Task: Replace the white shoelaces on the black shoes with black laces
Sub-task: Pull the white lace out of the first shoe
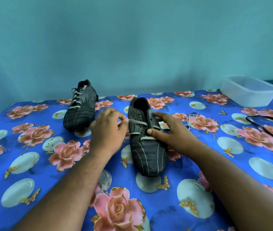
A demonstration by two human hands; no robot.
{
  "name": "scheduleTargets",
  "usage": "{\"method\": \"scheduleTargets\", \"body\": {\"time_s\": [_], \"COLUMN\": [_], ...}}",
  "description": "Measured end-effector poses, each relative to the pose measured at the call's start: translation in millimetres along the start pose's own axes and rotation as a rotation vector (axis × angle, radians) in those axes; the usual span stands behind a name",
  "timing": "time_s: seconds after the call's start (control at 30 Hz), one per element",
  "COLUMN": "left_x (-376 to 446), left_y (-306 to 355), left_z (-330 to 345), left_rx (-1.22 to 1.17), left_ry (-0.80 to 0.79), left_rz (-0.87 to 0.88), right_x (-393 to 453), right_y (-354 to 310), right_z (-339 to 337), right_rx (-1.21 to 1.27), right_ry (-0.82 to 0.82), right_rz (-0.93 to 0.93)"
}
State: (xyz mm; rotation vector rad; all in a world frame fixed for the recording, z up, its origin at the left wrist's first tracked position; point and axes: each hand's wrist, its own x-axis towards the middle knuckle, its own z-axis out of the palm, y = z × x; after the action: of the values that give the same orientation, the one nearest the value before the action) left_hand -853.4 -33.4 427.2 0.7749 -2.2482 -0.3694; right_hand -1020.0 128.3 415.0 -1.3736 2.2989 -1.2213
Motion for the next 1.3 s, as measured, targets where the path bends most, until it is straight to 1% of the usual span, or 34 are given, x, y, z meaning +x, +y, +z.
{"method": "scheduleTargets", "body": {"time_s": [0.07, 0.13, 0.17, 0.23, 0.33, 0.43, 0.53, 0.57, 0.6, 0.7, 0.77, 0.83, 0.87, 0.93, 1.03, 1.07, 1.13, 1.2, 1.3], "left_x": [3.7, 4.5, 3.4, -0.3, -6.7, -8.6, -5.7, -3.6, -1.6, 6.8, 10.5, 10.0, 9.3, 8.0, 5.0, 2.3, -5.2, -9.8, -10.3], "left_y": [-10.0, -15.3, -14.0, -4.8, 10.9, 16.5, 9.9, 5.9, 2.6, -13.5, -21.9, -25.3, -26.2, -26.9, -21.2, -16.8, -8.2, -4.0, -4.7], "left_z": [-4.2, -5.1, -4.9, -4.5, 0.7, 4.8, 4.7, 4.3, 2.6, -2.0, -7.6, -11.1, -10.3, -6.0, -1.0, -0.9, -0.6, 0.8, 2.7], "left_rx": [0.036, 0.029, 0.005, -0.065, -0.102, -0.123, -0.156, -0.186, -0.225, -0.373, -0.37, -0.275, -0.234, -0.19, -0.208, -0.242, -0.339, -0.344, -0.304], "left_ry": [0.009, 0.007, 0.011, 0.019, -0.024, -0.014, -0.01, -0.012, -0.012, 0.038, 0.055, 0.012, -0.015, -0.047, -0.099, -0.154, -0.329, -0.474, -0.571], "left_rz": [-0.112, -0.142, -0.116, -0.009, 0.145, 0.193, 0.195, 0.163, 0.095, -0.184, -0.257, -0.266, -0.238, -0.109, 0.067, 0.093, 0.128, 0.158, 0.148], "right_x": [0.0, 0.6, 1.1, 1.6, 1.8, 1.0, 0.6, 0.6, 0.6, 0.1, -0.8, -2.2, -2.7, -4.0, -5.9, -6.6, -8.1, -10.2, -14.9], "right_y": [-0.5, 0.7, 1.6, 2.1, 2.2, 1.7, 0.3, 0.2, 0.0, -0.8, -2.2, -4.6, -5.3, -7.6, -10.5, -11.5, -15.1, -21.4, -29.6], "right_z": [-0.2, 0.3, 0.6, 0.9, 0.9, 0.4, -0.3, -0.3, -0.6, -1.6, -2.4, -5.4, -8.3, -16.7, -28.3, -30.4, -31.2, -27.9, -17.9], "right_rx": [0.003, 0.002, 0.002, 0.002, 0.0, 0.0, -0.004, -0.004, -0.005, -0.015, -0.03, -0.017, 0.0, 0.016, 0.008, 0.014, 0.035, 0.049, 0.006], "right_ry": [-0.002, -0.007, -0.009, -0.009, -0.007, -0.007, -0.011, -0.012, -0.013, -0.01, -0.01, -0.016, -0.016, 0.003, 0.049, 0.064, 0.092, 0.083, 0.002], "right_rz": [0.005, 0.012, 0.013, 0.015, 0.013, 0.015, 0.018, 0.018, 0.015, 0.006, -0.007, -0.017, -0.015, 0.002, 0.017, 0.011, -0.025, -0.094, -0.204]}}
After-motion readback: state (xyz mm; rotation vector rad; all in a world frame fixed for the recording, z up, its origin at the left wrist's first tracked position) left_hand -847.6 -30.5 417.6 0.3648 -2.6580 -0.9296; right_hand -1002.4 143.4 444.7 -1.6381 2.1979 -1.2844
